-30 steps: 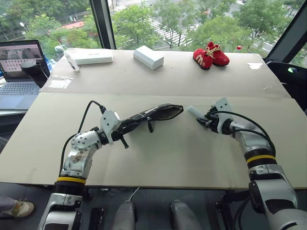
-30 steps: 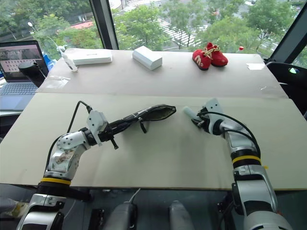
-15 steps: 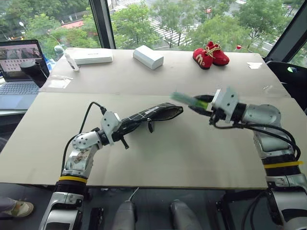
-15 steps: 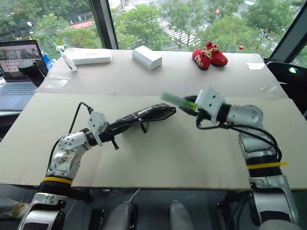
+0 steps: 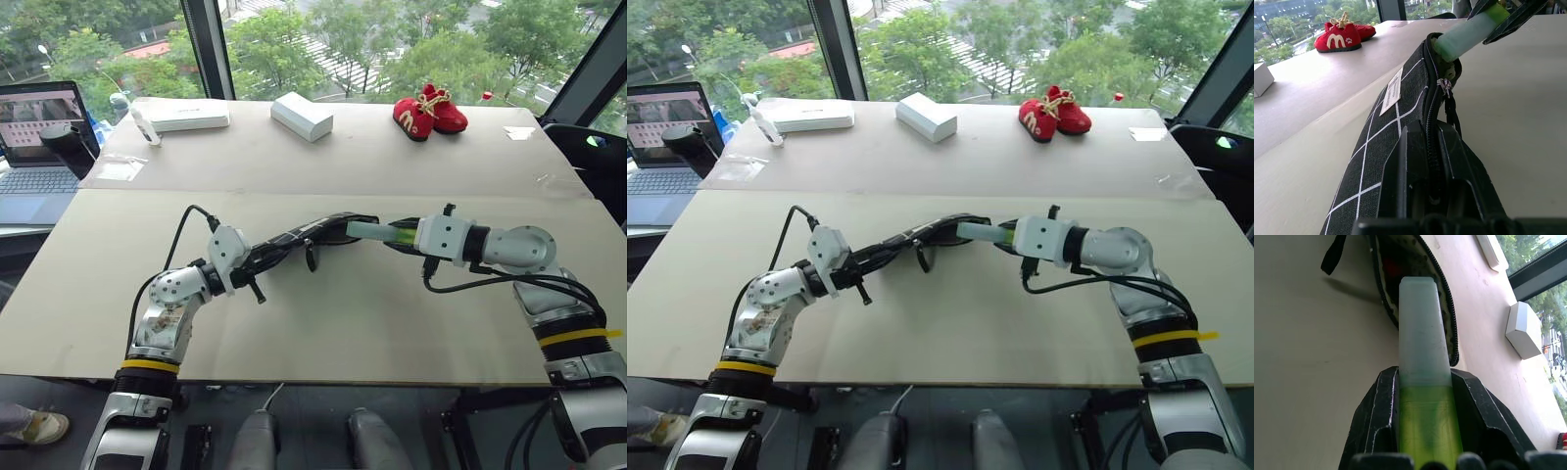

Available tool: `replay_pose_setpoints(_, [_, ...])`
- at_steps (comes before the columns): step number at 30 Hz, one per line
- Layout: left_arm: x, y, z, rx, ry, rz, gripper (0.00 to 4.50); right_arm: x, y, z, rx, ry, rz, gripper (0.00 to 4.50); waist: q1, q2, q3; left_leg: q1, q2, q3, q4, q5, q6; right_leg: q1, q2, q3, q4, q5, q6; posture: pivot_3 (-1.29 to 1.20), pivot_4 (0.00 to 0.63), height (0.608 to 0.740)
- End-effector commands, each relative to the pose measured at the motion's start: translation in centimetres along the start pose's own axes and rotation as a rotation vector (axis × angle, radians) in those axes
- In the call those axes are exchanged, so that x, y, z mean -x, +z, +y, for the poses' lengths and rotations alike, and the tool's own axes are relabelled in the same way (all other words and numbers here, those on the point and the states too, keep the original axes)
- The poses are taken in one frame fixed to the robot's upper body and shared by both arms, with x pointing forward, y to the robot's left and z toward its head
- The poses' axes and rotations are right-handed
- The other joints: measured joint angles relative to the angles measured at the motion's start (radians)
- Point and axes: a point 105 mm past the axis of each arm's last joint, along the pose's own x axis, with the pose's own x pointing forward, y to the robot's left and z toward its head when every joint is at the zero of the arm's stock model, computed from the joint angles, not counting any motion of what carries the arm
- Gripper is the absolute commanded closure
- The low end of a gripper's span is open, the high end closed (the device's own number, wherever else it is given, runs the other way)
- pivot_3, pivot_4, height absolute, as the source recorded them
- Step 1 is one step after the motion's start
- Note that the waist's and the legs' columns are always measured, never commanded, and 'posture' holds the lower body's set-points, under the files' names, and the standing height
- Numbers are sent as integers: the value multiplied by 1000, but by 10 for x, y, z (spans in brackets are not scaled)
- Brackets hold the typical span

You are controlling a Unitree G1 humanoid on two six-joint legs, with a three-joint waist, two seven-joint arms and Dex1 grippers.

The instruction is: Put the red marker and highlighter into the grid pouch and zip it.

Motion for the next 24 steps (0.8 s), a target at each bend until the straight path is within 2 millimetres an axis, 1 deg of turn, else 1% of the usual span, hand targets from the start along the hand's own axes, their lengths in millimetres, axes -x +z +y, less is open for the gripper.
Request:
replay_pose_setpoints(1, [-8,21,-2,-35,-26,-63,4500,-10,12,-7,79,-14,-35,3410,-1,0,0,0,0,0,0,0,0,0,0,0,0,0,0,0,150,730])
replay_pose_setpoints(5, [-10,23,-6,-32,-45,-63,4500,-25,22,-5,138,26,-63,3410,-2,0,0,0,0,0,0,0,0,0,0,0,0,0,0,0,150,730])
replay_pose_setpoints(9, [-12,26,-9,-30,-61,-67,4500,-48,46,0,204,86,-137,3410,-5,0,0,0,0,0,0,0,0,0,0,0,0,0,0,0,150,730])
replay_pose_setpoints(13, [-13,27,-9,-32,-64,-71,4500,-66,63,7,254,123,-193,3410,-3,0,0,0,0,0,0,0,0,0,0,0,0,0,0,0,150,730])
replay_pose_setpoints(18, [-14,29,-8,-35,-63,-75,4500,-75,70,13,271,144,-229,3410,3,0,0,0,0,0,0,0,0,0,0,0,0,0,0,0,150,730])
replay_pose_setpoints(19, [-14,29,-8,-38,-59,-76,4500,-76,72,14,245,148,-235,3410,2,0,0,0,0,0,0,0,0,0,0,0,1,0,0,0,150,730])
replay_pose_setpoints(20, [-13,30,-7,-40,-56,-77,4500,-76,70,12,218,136,-224,2402,0,0,0,0,0,0,0,0,0,0,0,0,1,0,0,0,150,730])
replay_pose_setpoints(22, [-12,30,-6,-41,-52,-77,4500,-75,64,6,200,111,-197,1907,-2,0,0,0,1,0,0,0,0,0,0,0,1,0,0,0,150,730])
replay_pose_setpoints(23, [-11,30,-7,-41,-51,-77,4500,-72,60,0,199,86,-185,1433,-2,0,0,0,1,0,0,0,0,0,0,0,1,0,0,0,150,730])
replay_pose_setpoints(24, [-11,30,-7,-41,-51,-76,4500,-68,57,-5,194,68,-177,1161,-2,0,0,0,0,0,0,0,0,-1,0,0,1,0,0,0,150,730])
